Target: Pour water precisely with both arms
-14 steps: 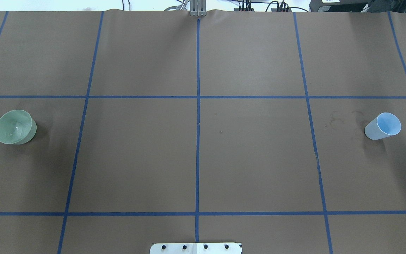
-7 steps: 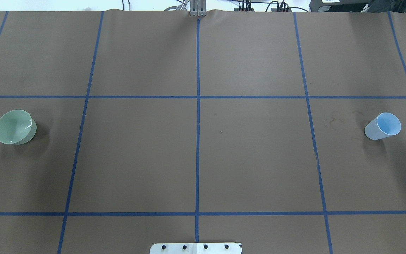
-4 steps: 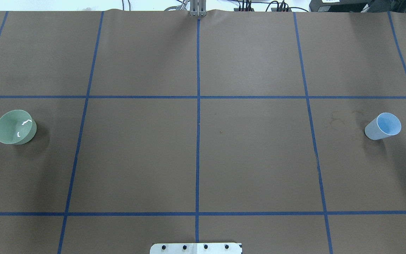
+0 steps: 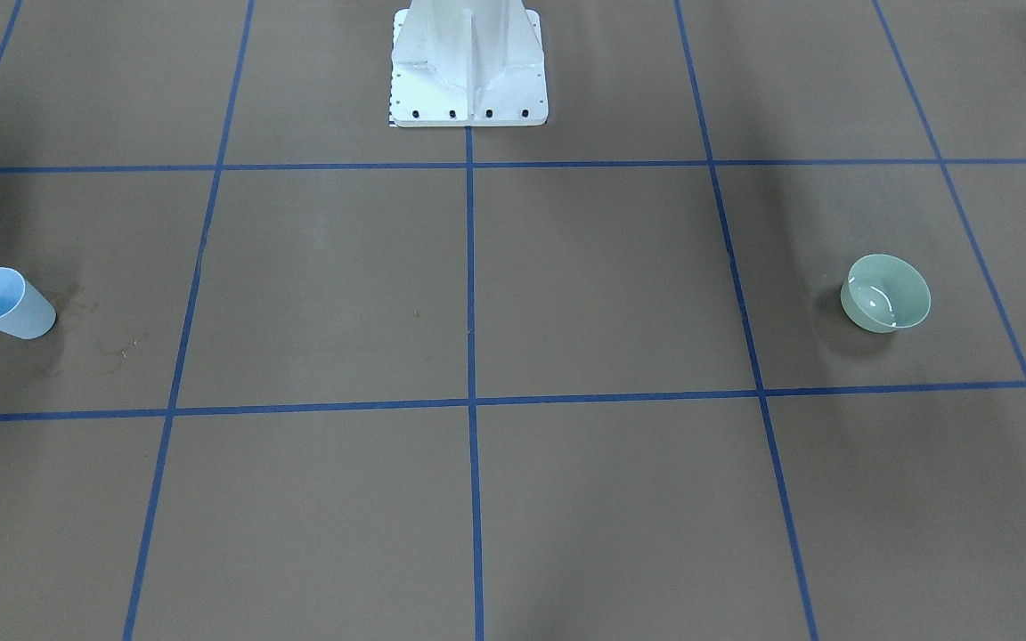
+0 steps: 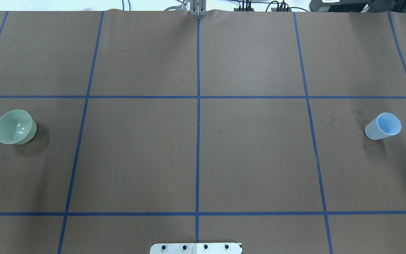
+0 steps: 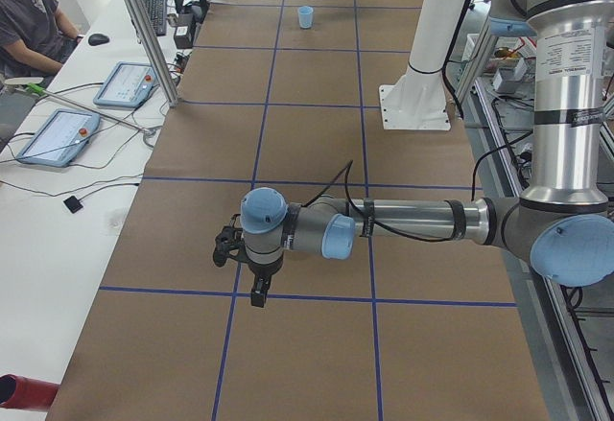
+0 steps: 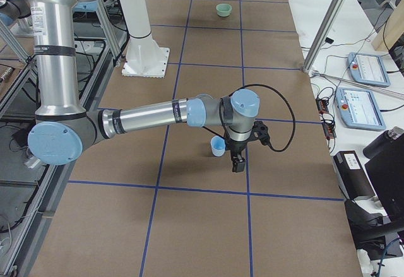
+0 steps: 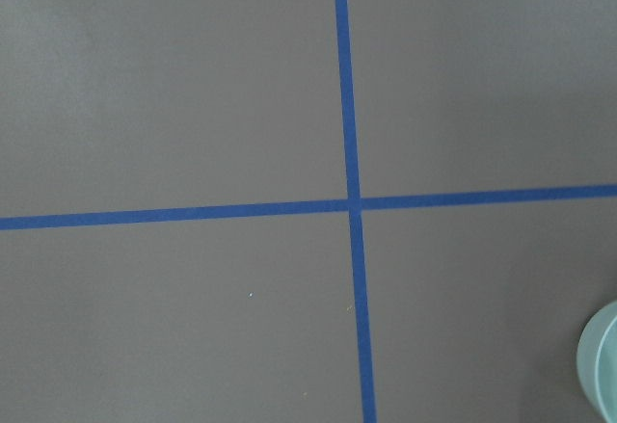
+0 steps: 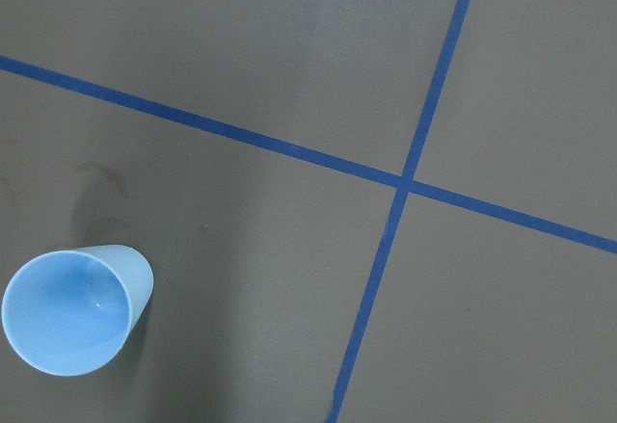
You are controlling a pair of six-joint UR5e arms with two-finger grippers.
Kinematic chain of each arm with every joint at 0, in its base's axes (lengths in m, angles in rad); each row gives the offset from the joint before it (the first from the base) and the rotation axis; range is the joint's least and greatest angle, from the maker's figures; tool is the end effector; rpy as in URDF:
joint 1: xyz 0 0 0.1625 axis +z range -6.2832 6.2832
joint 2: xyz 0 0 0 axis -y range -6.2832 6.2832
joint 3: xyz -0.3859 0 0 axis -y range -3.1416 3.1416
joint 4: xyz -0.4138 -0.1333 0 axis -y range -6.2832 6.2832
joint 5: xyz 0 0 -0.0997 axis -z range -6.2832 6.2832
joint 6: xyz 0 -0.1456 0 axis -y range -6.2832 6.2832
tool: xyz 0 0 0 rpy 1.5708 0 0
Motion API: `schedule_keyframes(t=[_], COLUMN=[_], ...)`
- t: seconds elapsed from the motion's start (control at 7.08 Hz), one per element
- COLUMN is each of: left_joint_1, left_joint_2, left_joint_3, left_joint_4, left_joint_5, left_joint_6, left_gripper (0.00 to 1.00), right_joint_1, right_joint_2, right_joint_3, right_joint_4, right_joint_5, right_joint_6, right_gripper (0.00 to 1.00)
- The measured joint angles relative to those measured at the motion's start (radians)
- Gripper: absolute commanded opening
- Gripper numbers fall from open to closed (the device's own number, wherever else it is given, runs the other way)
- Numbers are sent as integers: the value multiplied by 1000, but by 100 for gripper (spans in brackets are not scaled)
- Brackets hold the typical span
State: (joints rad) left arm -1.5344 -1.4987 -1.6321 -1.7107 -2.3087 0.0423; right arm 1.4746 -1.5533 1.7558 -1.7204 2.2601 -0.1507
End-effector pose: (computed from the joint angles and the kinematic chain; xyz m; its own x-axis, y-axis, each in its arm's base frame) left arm -0.0172 -0.4997 0.6459 0.7341 0.1553 -0.6611 -0.0672 0.9853 0.1569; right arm -0.0092 -0.5191 0.5720 0.7418 -0.2556 0.6200 0.2097 0.9666 0.1476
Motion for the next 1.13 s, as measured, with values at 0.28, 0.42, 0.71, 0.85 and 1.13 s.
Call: schedule_keyframes(t=[0.28, 0.42, 0.71, 0.85, 1.13], left_joint_1=[0, 0, 0, -6, -20], left_joint_2=[9, 11, 9, 10, 21], left_joint_3=[-2, -4, -11, -21, -35], left_joint_4=[72, 95, 150, 163, 166], left_joint_5=[2, -1, -15, -33, -58], left_joint_6=[50, 52, 46, 22, -14], left_gripper=[100, 100, 100, 100, 100], right_joint_1=[0, 0, 0, 0, 0], right_joint_2=[-1, -1, -2, -2, -2], right_joint_3=[-3, -4, -4, -4, -4], right_joint_4=[1, 0, 0, 1, 2], right_joint_5=[-3, -3, -3, -4, -7], right_joint_6=[3, 3, 3, 3, 3], right_gripper=[100, 100, 100, 100, 100])
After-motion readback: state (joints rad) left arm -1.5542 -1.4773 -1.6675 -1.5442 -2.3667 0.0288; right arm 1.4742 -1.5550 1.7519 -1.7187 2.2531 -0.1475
